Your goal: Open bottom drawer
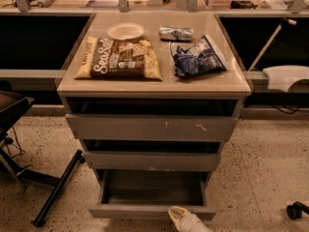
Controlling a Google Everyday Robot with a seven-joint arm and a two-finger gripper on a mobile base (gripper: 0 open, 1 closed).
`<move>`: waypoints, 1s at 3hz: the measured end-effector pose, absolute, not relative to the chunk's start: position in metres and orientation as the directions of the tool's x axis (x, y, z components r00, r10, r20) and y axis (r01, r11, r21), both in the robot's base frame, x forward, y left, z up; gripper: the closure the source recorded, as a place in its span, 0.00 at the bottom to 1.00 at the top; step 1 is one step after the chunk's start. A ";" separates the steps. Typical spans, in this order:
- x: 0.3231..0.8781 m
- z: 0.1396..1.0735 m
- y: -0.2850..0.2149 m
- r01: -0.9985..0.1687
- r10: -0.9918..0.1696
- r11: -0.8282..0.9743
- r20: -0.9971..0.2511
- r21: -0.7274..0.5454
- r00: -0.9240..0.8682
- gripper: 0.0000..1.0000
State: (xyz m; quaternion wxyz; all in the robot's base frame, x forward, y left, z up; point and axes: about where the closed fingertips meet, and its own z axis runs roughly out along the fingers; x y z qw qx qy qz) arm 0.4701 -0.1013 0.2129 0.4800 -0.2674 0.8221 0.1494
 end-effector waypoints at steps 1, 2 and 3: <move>0.470 0.214 -0.100 -0.583 -0.296 0.812 -0.869 -0.011 -0.396 0.81; 0.470 0.214 -0.100 -0.583 -0.296 0.812 -0.869 -0.011 -0.396 0.58; 0.470 0.214 -0.100 -0.583 -0.296 0.812 -0.869 -0.011 -0.396 0.34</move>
Offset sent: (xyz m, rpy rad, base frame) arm -0.0002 0.0010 0.0011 0.0000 0.0000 0.0000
